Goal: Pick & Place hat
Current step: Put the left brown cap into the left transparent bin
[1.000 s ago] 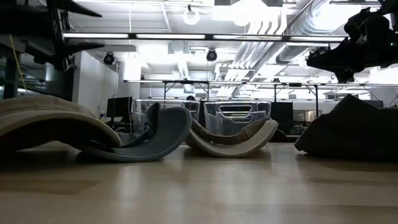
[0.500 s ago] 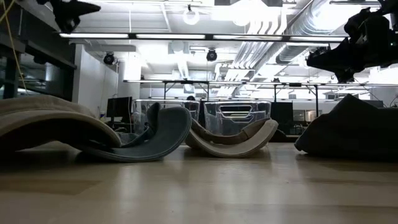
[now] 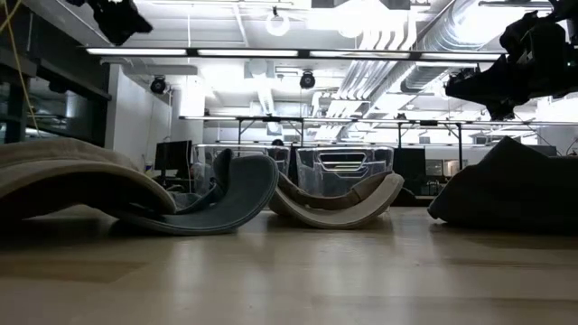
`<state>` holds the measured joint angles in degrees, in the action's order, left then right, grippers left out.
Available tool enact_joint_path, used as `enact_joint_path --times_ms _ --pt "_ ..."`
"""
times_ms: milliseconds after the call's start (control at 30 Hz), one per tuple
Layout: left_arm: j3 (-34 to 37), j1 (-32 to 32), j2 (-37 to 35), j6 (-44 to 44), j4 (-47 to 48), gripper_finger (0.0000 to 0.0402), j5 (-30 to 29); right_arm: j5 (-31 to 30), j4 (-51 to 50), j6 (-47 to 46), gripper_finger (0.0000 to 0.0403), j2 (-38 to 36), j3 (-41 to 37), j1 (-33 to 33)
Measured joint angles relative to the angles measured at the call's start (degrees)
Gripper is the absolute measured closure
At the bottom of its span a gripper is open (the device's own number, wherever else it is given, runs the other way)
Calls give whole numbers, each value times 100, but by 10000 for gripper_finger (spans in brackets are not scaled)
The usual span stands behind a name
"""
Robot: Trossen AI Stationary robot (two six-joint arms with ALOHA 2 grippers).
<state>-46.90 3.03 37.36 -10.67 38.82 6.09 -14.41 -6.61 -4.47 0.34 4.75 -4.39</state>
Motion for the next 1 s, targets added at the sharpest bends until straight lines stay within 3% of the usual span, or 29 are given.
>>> enact_joint_path --times_ms 233,500,667,1000 --pt "-121 0 644 379 536 140 470 0 0 0 402 2 -2 0" --pt "-121 16 1191 212 513 120 502 0 1 2 402 1 0 0" --pt "-121 547 1493 43 652 100 488 1 1 0 402 1 -1 0" --pt "-119 2058 2135 601 636 96 -713 0 2 1 402 0 -1 0"
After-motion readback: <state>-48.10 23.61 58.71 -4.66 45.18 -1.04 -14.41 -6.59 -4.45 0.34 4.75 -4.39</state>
